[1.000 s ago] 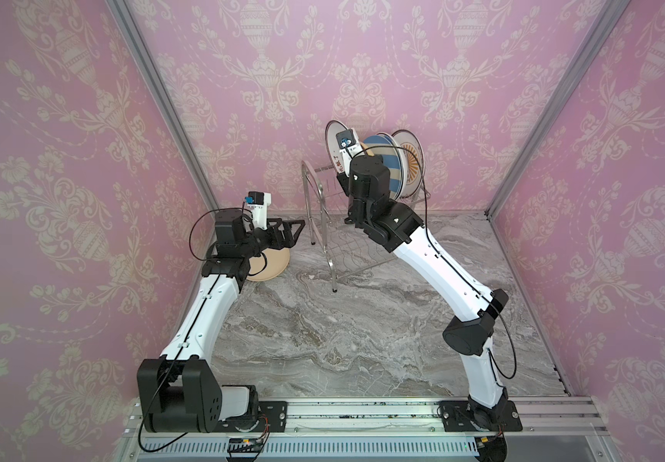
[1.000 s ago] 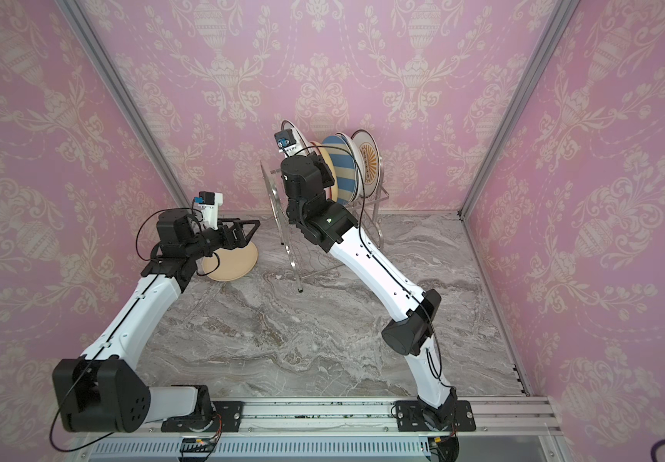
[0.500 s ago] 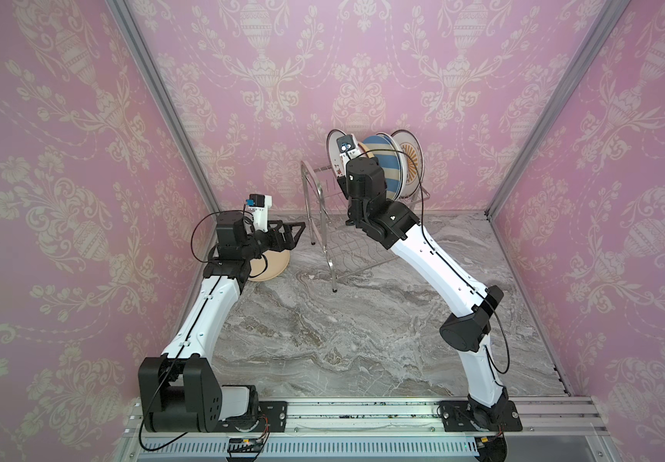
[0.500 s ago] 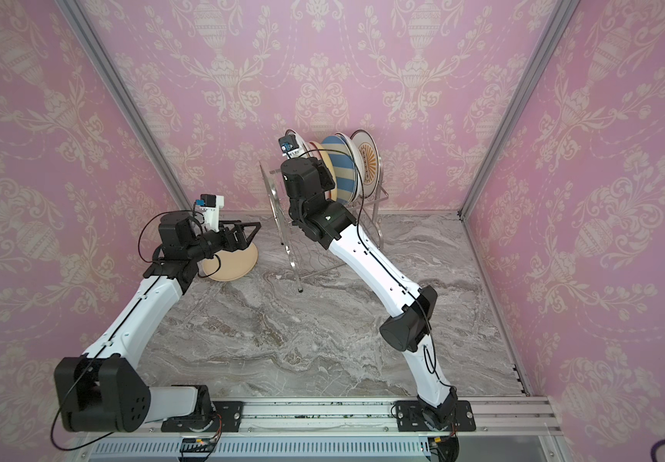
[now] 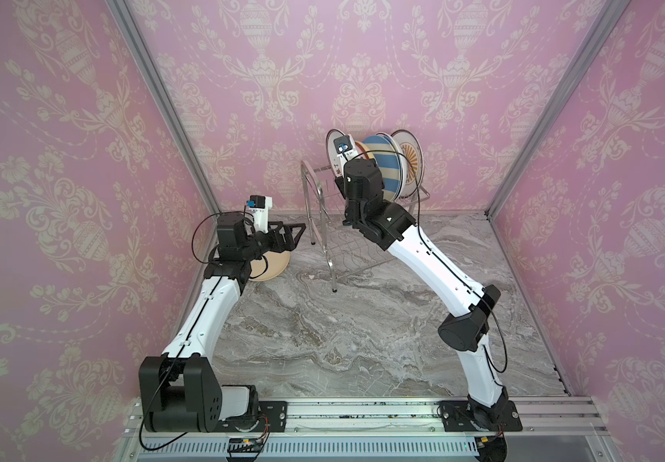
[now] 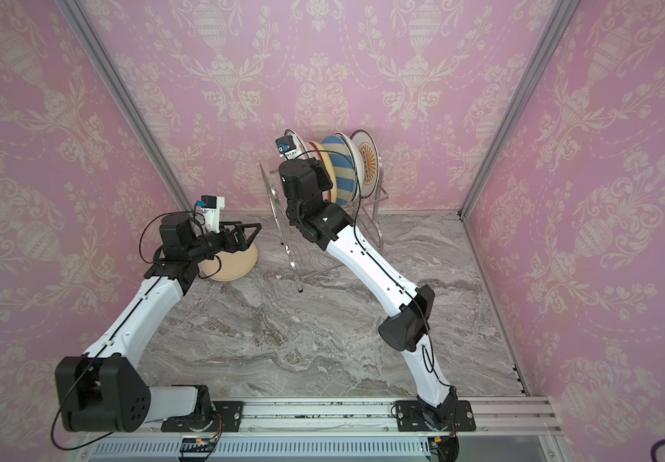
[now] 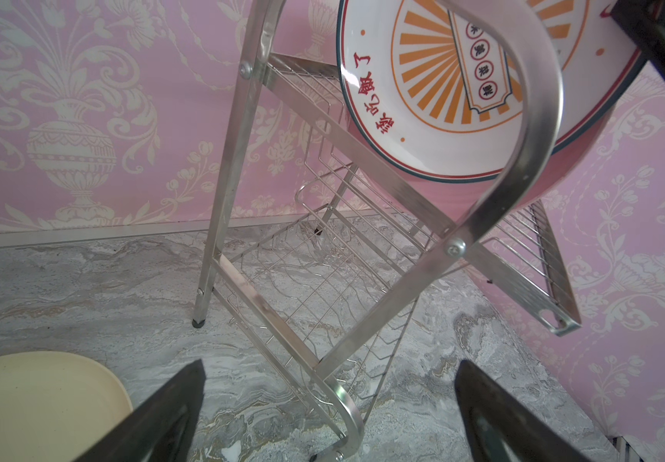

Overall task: Load the plates into the dish rack
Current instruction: 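Lower the sunburst plate into the slot beside the pink plate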

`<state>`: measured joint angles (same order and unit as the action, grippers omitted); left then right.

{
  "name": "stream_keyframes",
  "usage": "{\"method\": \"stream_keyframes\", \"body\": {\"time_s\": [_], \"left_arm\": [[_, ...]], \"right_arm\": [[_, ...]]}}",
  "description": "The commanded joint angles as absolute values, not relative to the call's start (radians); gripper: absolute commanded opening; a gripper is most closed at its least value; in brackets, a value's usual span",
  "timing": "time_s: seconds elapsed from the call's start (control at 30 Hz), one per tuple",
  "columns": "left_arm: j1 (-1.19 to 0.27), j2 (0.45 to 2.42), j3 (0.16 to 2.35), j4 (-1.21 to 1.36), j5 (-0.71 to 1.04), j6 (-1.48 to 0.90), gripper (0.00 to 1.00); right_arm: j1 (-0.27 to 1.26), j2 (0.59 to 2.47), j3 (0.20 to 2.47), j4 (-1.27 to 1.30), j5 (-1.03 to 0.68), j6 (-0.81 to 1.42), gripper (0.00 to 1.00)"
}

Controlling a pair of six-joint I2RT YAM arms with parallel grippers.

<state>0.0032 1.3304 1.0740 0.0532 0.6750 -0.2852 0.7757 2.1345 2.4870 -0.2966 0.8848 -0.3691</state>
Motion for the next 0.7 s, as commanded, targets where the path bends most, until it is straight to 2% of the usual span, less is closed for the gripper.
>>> {"method": "stream_keyframes", "body": {"time_s": [0.0, 0.2, 0.67], "left_arm": [[0.009, 1.318, 1.066, 0.067, 0.698, -0.265, 0.99], [0.009, 1.312, 1.066, 0.067, 0.698, -0.263, 0.99], [0.009, 1.313, 1.071, 0.069, 0.690, -0.273, 0.99]], "right_arm": [[0.778, 2.122, 2.477, -0.291, 0.832, -0.361, 0.00], [0.769, 2.149, 2.494, -0.306, 0.826, -0.424, 0.00], [0.794, 2.134, 2.502, -0.444, 0.830, -0.282, 0.00]]}}
